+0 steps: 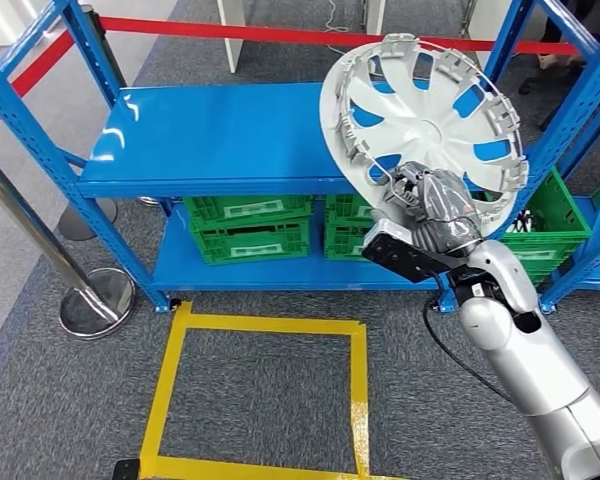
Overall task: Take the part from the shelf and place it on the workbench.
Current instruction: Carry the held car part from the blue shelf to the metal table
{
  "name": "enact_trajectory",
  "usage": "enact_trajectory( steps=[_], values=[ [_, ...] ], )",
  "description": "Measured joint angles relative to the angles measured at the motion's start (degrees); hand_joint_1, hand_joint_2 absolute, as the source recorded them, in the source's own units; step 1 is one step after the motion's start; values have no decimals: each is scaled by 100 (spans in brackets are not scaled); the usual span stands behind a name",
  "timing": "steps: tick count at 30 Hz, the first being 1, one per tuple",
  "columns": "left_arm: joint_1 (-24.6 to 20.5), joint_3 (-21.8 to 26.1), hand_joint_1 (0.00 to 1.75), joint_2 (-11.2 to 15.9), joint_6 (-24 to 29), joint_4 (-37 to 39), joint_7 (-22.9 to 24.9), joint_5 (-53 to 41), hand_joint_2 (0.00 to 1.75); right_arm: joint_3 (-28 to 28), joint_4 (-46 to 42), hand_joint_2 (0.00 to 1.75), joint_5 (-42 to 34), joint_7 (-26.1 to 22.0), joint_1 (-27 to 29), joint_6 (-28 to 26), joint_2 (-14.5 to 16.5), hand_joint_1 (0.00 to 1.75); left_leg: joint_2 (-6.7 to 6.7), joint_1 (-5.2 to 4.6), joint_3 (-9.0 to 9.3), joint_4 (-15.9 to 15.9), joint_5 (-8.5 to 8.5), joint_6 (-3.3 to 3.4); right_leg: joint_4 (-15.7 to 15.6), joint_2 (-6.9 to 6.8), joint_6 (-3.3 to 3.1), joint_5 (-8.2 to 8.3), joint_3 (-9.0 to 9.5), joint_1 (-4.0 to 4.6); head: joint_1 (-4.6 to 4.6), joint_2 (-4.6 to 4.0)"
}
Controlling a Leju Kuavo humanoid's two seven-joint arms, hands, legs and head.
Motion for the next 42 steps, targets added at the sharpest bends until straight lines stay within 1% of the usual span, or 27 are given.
enact_trajectory(
  steps=[2,3,6,8,10,11,12,13,15,17,20,22,23,25,26,27,28,29,31,32,34,36,37,38,40,41,42],
  values=[
    [-2,-5,0,6,-9,0,-9,-17,175,-22,-10,175,-4,-8,32,-2,-14,175,-12,-23,511,-790,-74,57,6,-5,57,73,-59,3,4,0],
    [-3,-7,0,9,-8,0,-9,-19,175,-30,-15,175,-4,-10,43,-3,-18,175,-16,-41,635,-1018,-154,79,6,-9,95,111,-85,-2,5,0],
    [4,-9,0,11,-3,0,-9,-21,175,-49,-19,175,-20,-14,79,-2,-40,175,-4,-53,646,-1202,-134,170,51,-6,202,133,-185,-28,8,0],
    [7,-9,0,18,2,0,-8,-23,175,-54,-20,175,-55,-24,101,11,-57,175,13,-48,610,-1247,-53,250,435,5,234,-144,-372,-36,16,0],
    [9,-9,0,20,3,0,-7,-26,175,-54,-20,175,-88,-39,122,33,-67,175,18,-69,539,-1238,1,292,1200,12,260,-549,-667,-31,18,0],
    [12,-9,0,16,2,0,-6,-28,175,-54,-19,175,-98,-45,137,46,-72,175,18,-77,502,-1224,21,296,1501,14,270,-664,-768,-27,17,0],
    [16,-9,0,12,2,0,-5,-30,175,-53,-19,175,-105,-51,150,60,-77,175,18,-81,467,-1205,36,299,1621,15,275,-681,-780,-23,17,0],
    [19,-9,0,10,2,0,-3,-32,175,-52,-20,175,-108,-56,159,73,-83,175,16,-82,439,-1182,44,298,1502,14,273,-593,-673,-21,18,0],
    [21,-9,0,7,2,0,1,-39,175,-55,-21,175,-110,-60,164,96,-100,175,9,-82,401,-1130,42,286,767,15,249,-307,-213,-20,16,0],
    [16,-10,0,7,2,0,5,-48,175,-59,-29,175,-107,-68,154,121,-119,175,3,-100,337,-1060,43,246,167,21,206,-181,140,-8,16,0],
    [19,-11,0,8,2,0,16,-54,175,-62,-45,175,-103,-78,148,144,-155,175,3,-116,253,-1014,60,174,76,26,118,-180,167,-2,12,0],
    [21,-11,0,11,4,0,19,-54,175,-61,-55,175,-106,-78,147,151,-167,175,-9,-113,184,-859,-66,114,47,7,54,-148,164,-31,-12,0],
    [22,-11,0,15,4,0,19,-54,175,-61,-58,175,-105,-77,146,153,-168,175,-14,-99,89,-632,-214,74,33,-9,25,-133,163,-45,-26,0],
    [30,-11,0,13,3,0,19,-54,175,-61,-61,175,-102,-76,144,156,-169,175,-17,-49,-218,104,-581,3,33,-48,-3,-124,149,-41,-49,0],
    [37,-11,0,13,2,0,19,-54,175,-58,-61,175,-100,-76,144,164,-170,175,-17,-25,-357,434,-696,-21,33,-70,-7,-122,144,-38,-47,0],
    [43,-11,0,12,1,0,20,-54,175,-55,-61,175,-99,-76,143,178,-171,175,-16,-7,-426,605,-714,-37,35,-95,-8,-121,140,-37,-48,0],
    [46,-11,0,11,1,0,21,-54,175,-51,-61,175,-98,-76,143,194,-171,175,-11,8,-391,546,-620,-46,37,-122,-8,-120,140,-37,-49,0],
    [45,-11,0,11,0,0,22,-56,175,-48,-61,175,-97,-76,141,214,-171,175,12,19,-255,266,-436,-46,39,-157,-6,-120,145,-37,-49,0],
    [36,-11,0,10,-2,0,25,-64,175,-48,-69,175,-92,-77,125,244,-171,175,191,3,110,-524,-75,-26,50,-234,16,-124,151,-25,-49,0],
    [26,-12,0,9,-3,0,25,-69,175,-48,-74,175,-84,-77,107,257,-171,175,283,-19,227,-807,16,-2,58,-274,41,-123,142,-13,-46,0],
    [14,-13,0,4,-4,0,26,-71,175,-40,-78,175,-58,-79,58,281,-171,175,334,-73,259,-988,37,56,65,-370,101,-115,116,2,-40,0],
    [18,-13,0,5,-4,0,26,-68,175,-19,-80,175,-32,-80,5,313,-171,175,223,-79,230,-1033,85,145,75,-427,161,-137,88,-21,-40,0],
    [18,-13,0,7,-4,0,25,-67,175,-8,-84,175,-24,-80,-19,334,-171,175,169,-76,225,-1056,116,192,150,-368,185,-207,46,-33,-39,0],
    [12,-13,0,8,-5,0,25,-66,175,0,-87,175,-16,-80,-42,354,-171,175,111,-68,220,-1080,146,237,350,-264,200,-343,-48,-42,-33,0],
    [-2,-14,0,0,-7,0,25,-69,175,10,-92,175,-5,-78,-81,388,-172,175,-10,-63,200,-1088,177,284,1073,-45,207,-716,-371,-43,-22,0],
    [-4,-15,0,-6,-8,0,26,-70,175,21,-91,175,-1,-77,-99,407,-173,175,-77,-66,193,-1086,183,293,1457,1,208,-860,-541,-37,-19,0],
    [-2,-15,0,-12,-9,0,26,-71,175,38,-91,175,2,-76,-119,431,-173,175,-145,-68,190,-1081,188,297,1686,18,208,-907,-646,-31,-19,0]
  ],
)
